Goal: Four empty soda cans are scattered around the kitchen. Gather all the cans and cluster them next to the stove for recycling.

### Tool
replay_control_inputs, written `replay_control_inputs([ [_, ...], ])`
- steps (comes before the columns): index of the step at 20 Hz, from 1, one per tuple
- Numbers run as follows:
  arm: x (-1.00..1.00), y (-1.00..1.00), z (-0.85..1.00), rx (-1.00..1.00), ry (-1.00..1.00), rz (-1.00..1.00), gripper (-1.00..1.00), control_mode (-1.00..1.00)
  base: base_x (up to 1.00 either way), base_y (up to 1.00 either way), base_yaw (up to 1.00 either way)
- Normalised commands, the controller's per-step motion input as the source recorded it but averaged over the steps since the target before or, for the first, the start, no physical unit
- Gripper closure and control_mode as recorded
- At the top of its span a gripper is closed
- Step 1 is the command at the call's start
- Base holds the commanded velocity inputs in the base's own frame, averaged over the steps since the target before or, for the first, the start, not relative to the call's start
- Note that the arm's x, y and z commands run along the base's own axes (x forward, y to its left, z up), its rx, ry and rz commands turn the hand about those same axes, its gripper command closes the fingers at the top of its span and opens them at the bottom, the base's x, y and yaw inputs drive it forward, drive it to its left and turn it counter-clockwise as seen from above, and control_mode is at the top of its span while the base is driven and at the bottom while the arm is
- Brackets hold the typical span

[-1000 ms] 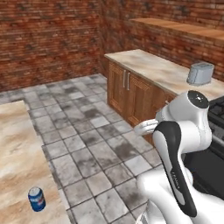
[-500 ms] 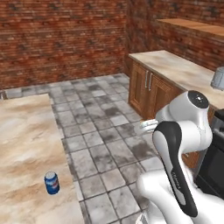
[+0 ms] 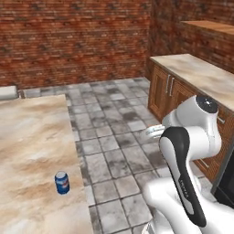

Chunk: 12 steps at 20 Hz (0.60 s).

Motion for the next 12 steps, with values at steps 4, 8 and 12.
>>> replay_control_inputs([
  [4, 0.00, 0.00, 0.00, 0.00, 0.00, 0.00, -1.00, 1.00, 0.00, 0.17, 0.26],
  [8, 0.00, 0.00, 0.00, 0.00, 0.00, 0.00, -1.00, 1.00, 0.00, 0.15, 0.28],
  [12, 0.00, 0.00, 0.00, 0.00, 0.00, 0.00, -1.00, 1.00, 0.00, 0.12, 0.27],
])
